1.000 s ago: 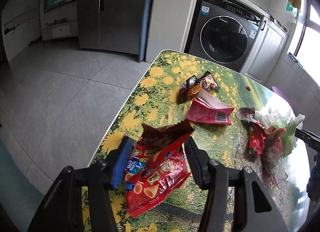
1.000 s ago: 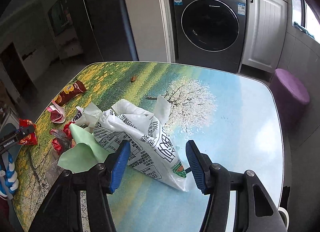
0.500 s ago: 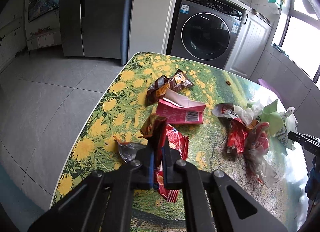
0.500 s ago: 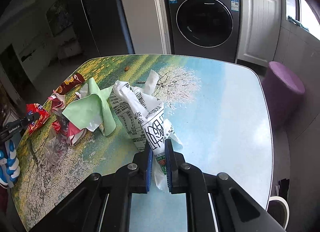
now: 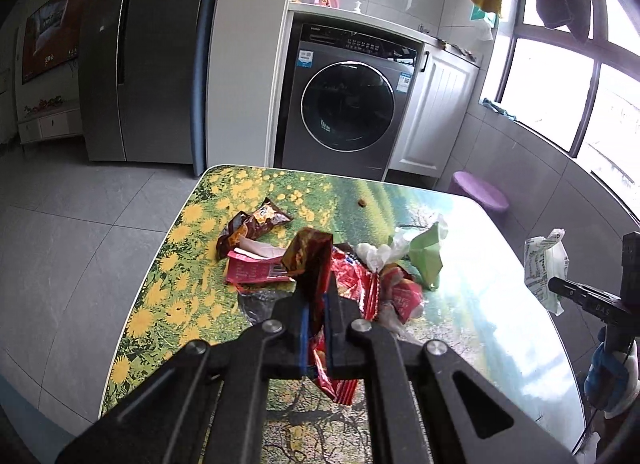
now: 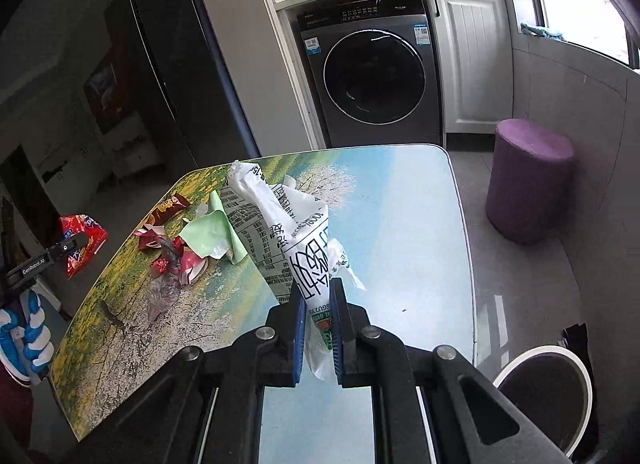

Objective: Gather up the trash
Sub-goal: 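Carry wrapper and bag to the bin and release both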

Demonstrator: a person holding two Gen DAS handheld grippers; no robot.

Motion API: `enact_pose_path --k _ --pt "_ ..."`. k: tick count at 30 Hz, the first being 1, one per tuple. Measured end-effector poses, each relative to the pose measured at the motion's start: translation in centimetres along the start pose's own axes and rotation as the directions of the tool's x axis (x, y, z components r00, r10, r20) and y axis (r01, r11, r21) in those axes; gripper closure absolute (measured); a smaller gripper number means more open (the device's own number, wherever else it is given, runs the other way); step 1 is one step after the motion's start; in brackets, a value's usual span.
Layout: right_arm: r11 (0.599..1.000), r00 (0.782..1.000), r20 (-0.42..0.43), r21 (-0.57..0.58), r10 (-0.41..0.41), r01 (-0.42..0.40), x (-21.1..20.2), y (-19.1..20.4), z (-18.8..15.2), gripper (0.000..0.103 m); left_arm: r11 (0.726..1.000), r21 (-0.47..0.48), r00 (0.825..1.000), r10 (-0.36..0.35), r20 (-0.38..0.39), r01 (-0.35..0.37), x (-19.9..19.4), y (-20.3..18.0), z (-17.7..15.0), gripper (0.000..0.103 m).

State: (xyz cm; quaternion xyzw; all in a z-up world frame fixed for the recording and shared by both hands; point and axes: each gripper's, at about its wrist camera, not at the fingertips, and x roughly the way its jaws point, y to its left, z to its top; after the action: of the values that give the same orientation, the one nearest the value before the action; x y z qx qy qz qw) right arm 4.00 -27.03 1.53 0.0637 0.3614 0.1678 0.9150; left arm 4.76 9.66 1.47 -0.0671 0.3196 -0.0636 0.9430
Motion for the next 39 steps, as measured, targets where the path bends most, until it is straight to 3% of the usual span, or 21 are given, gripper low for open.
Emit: enact_pose_path --k 5,9,13,18,26,32,34,36,38,39 --pt "0.995 0.997 0.04 0.077 -0.061 0.058 -3.2 -3.5 -1.3 0.092 0.994 0.074 0.996 -0.085 -0.007 0.086 -0.3 -5.7 0.8 0.098" --pt "0.977 0.988 0.055 0.165 -0.144 0.133 -6.1 -7.7 -3.0 0.092 0.972 0.142 0.982 -0.183 -0.04 0.187 0.9 -12.0 1.2 0.098" --pt "0.94 0.971 0.044 0.262 -0.236 0.217 -8.9 -12.6 -5.0 0.092 0.932 0.204 0.953 -0.281 -0.116 0.299 3.2 -19.3 1.0 0.098" --pt "0.883 0.946 -0.01 0.354 -0.325 0.307 -10.6 -17.9 -7.6 0.092 0.862 0.287 0.905 -0.365 -0.219 0.417 6.1 -29.0 -0.3 0.098" --pt "0.816 0.93 -0.098 0.454 -0.353 0.358 -9.5 -23.6 -11.0 0.092 0.771 0.387 0.854 -0.379 -0.357 0.505 10.6 -41.8 -3.8 0.098" --pt "0.779 0.924 -0.141 0.501 -0.356 0.377 -8.1 -26.8 -12.7 0.088 0.749 0.381 0.819 -0.369 -0.44 0.542 14.4 -47.6 -6.4 0.095" --pt "0.764 0.921 -0.155 0.518 -0.358 0.384 -7.8 -27.8 -13.3 0.084 0.741 0.369 0.8 -0.37 -0.471 0.561 15.6 -49.0 -7.2 0.095" --pt "0.748 0.915 -0.17 0.532 -0.366 0.398 -7.8 -28.8 -13.8 0.066 0.738 0.361 0.788 -0.367 -0.494 0.57 16.5 -49.9 -7.9 0.088" --pt "0.741 0.913 -0.168 0.539 -0.372 0.401 -8.1 -29.3 -14.2 0.06 0.738 0.365 0.789 -0.363 -0.496 0.568 16.9 -50.7 -8.3 0.06" --pt "0.74 0.912 -0.168 0.54 -0.373 0.402 -8.2 -29.3 -14.2 0.06 0.739 0.365 0.792 -0.363 -0.491 0.566 16.9 -50.8 -8.4 0.056"
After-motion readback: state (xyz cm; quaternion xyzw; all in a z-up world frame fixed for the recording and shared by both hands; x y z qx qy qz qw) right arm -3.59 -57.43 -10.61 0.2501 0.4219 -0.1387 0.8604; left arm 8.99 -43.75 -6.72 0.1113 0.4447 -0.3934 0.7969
